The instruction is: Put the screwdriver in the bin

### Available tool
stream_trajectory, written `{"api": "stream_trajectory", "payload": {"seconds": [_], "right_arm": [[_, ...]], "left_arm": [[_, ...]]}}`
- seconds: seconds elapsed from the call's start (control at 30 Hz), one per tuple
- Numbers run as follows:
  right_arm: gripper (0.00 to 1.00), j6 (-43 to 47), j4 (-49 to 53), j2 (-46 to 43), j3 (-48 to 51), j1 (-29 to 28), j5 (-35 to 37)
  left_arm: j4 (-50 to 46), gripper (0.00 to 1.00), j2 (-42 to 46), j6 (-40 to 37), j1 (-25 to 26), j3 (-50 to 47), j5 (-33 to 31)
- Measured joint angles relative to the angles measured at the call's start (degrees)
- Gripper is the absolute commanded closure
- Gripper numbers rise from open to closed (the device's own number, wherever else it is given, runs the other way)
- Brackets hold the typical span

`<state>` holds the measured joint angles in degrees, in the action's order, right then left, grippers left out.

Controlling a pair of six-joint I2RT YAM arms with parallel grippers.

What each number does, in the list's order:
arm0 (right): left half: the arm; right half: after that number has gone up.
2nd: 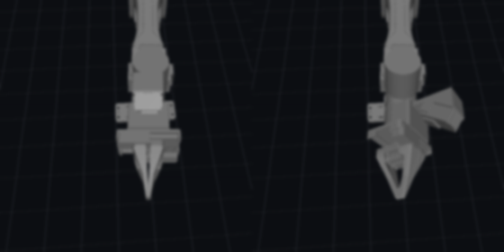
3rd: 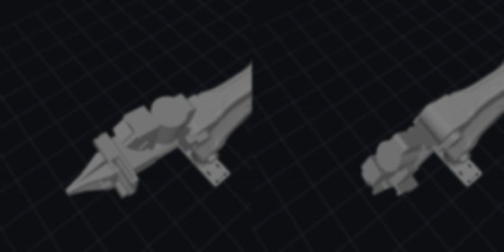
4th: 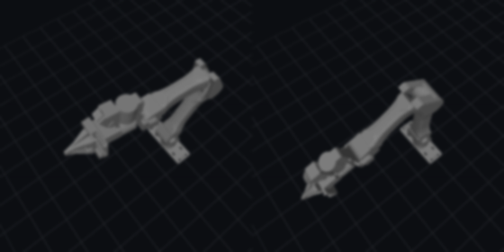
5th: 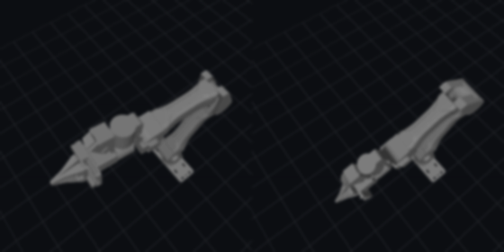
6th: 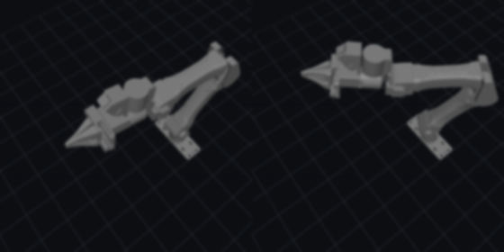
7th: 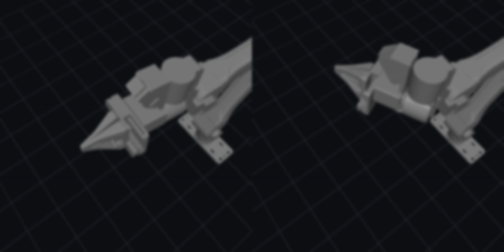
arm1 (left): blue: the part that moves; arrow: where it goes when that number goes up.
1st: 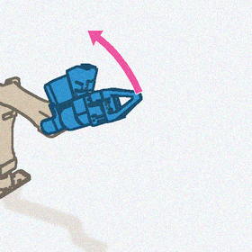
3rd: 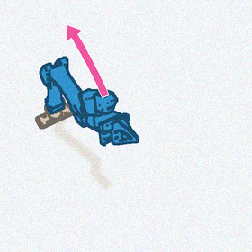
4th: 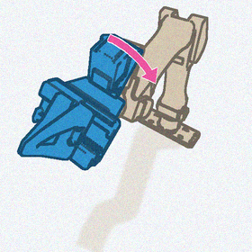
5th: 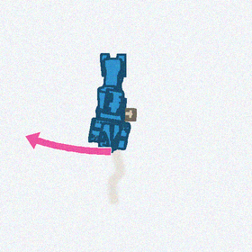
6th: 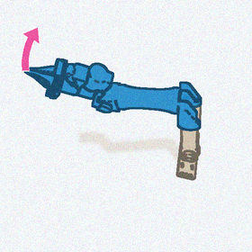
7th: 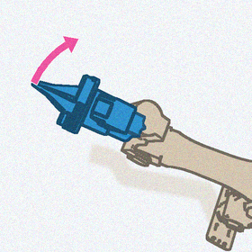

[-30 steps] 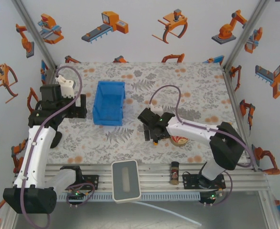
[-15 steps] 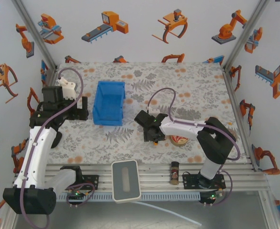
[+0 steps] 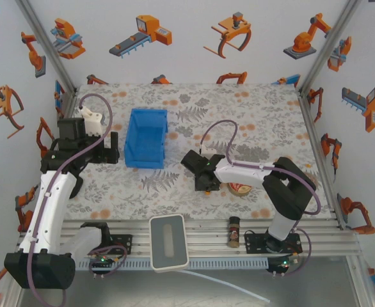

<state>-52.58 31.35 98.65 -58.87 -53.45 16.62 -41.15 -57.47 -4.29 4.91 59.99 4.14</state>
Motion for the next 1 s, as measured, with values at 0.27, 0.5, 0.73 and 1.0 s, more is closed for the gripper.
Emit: {"api": "stream_trajectory", "payload": {"seconds": [0.27, 0.5, 0.73, 1.0], "right_arm": [[0.65, -0.70, -1.33, -0.22, 0.55, -0.11, -0.07], [0.75, -0.85, -2.54, -1.22, 1.81, -0.17, 0.00], [0.78, -0.04, -2.16, -2.29, 2.49, -0.15, 0.04], [0.78, 2.25, -0.15, -8.70, 2.21, -0.15, 0.28]], "left_arm": [[-0.04, 0.03, 0.44, 0.00, 0.11, -0.37, 0.00], [-0.02, 0.03, 1.27, 0.00, 0.33, -0.39, -0.02], [-0.07, 0.03, 1.60, -0.02, 0.33, -0.39, -0.31], [-0.09, 0.03, 2.64, -0.11, 0.33, -0.39, -1.92]]}}
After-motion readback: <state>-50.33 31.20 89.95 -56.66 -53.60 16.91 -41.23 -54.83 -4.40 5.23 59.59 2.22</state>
